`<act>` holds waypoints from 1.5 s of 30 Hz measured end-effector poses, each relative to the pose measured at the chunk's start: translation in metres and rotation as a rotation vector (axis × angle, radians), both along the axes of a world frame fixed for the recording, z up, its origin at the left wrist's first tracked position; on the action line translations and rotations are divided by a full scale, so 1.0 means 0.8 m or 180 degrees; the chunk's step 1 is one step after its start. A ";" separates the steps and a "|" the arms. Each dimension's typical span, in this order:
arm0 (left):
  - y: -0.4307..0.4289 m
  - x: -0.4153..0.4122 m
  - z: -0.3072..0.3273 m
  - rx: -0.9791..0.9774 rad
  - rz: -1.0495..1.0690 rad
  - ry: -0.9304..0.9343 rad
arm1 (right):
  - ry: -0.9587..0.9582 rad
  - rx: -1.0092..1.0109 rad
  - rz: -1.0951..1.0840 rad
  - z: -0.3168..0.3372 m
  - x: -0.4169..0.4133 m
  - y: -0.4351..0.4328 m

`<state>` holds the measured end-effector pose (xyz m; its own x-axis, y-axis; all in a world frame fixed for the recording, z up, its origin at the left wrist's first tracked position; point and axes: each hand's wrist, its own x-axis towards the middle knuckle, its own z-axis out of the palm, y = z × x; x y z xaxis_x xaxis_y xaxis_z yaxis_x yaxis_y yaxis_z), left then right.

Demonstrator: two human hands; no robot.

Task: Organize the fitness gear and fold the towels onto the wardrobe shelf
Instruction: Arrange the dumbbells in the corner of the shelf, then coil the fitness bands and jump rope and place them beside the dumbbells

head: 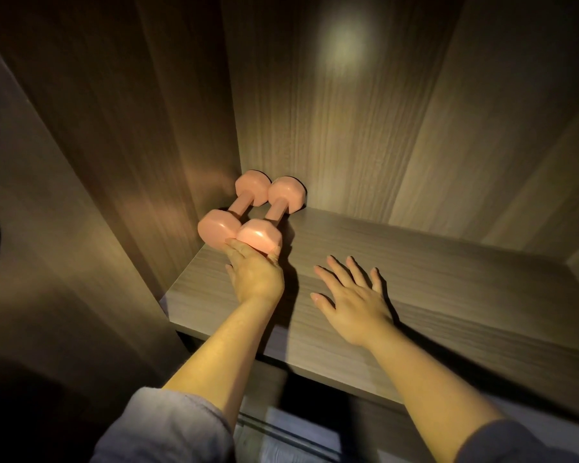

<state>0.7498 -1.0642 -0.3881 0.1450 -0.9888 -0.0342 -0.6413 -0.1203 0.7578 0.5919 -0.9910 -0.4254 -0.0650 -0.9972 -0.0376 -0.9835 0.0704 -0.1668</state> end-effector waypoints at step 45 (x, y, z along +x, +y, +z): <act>0.393 -0.105 0.353 -0.0906 -0.4673 -0.2087 | -0.0407 0.0680 -0.2757 0.371 -0.034 0.525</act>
<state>0.6655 -0.7500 -0.1058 -0.9571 -0.2465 -0.1522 -0.2755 0.9370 0.2146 0.5646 -0.5712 -0.1286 -0.7730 -0.5716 -0.2751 -0.5462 0.8203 -0.1696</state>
